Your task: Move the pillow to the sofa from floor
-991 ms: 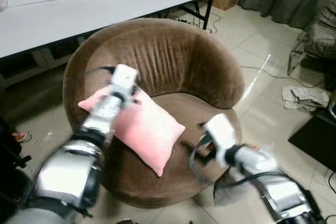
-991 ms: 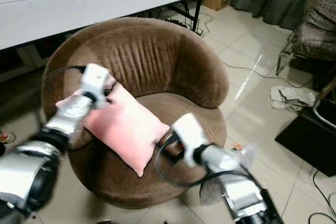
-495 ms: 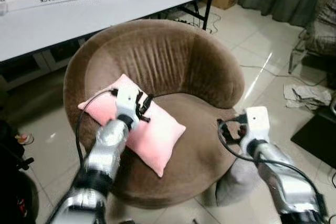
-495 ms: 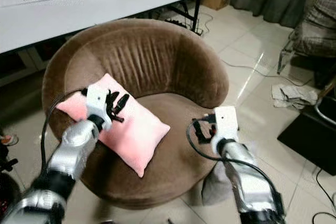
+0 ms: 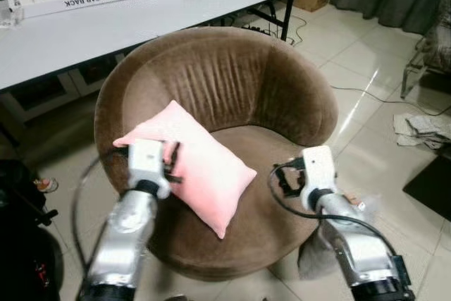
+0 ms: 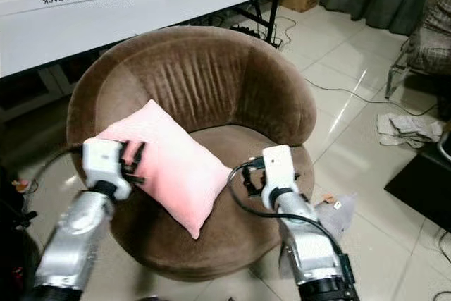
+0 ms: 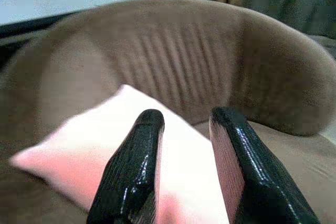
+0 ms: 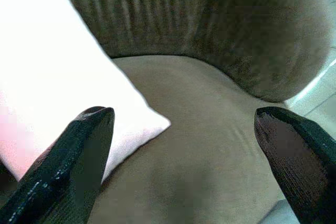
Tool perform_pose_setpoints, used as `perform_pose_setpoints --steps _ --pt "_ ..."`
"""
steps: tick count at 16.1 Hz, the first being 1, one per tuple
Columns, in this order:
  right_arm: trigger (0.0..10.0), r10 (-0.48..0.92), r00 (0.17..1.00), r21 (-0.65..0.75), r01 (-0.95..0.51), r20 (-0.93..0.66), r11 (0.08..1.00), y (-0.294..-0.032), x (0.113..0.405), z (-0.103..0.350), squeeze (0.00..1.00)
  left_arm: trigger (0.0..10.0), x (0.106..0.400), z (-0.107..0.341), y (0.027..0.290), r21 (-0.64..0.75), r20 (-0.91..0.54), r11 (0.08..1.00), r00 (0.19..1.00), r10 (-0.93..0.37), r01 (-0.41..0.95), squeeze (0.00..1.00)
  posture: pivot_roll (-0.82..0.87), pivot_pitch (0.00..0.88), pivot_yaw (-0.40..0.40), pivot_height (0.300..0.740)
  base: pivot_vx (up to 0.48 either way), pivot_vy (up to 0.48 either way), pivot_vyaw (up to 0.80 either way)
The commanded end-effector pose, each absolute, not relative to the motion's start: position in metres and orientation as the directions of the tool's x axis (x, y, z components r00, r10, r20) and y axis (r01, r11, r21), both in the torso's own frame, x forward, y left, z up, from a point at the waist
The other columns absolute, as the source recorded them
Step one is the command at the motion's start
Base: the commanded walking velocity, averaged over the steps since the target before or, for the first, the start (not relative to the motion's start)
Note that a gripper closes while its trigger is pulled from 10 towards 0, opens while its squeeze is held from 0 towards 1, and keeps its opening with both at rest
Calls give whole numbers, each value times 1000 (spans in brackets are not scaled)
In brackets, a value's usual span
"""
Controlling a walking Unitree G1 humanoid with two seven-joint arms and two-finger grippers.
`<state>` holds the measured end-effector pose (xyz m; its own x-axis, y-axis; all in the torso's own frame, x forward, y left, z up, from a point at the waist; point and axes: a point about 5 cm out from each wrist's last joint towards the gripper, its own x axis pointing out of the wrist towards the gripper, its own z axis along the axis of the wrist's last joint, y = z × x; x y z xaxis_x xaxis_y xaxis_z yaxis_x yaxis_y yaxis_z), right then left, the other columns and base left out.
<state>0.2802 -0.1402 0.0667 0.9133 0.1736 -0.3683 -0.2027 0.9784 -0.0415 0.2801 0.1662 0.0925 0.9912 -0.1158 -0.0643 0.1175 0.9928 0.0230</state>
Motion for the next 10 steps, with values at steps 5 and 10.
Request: perform_pose_setpoints --steps 5,10 --pt "10000 174 935 -18 -189 -310 982 -148 295 81 0 10000 286 97 148 25 -66 985 984 -166 168 0 64 0 33 740 0 0 -780" --pt "10000 173 926 -34 -196 -336 980 -151 299 78 0 10000 289 94 139 39 -99 982 978 -182 187 0 63 0 10 740 0 0 -798"
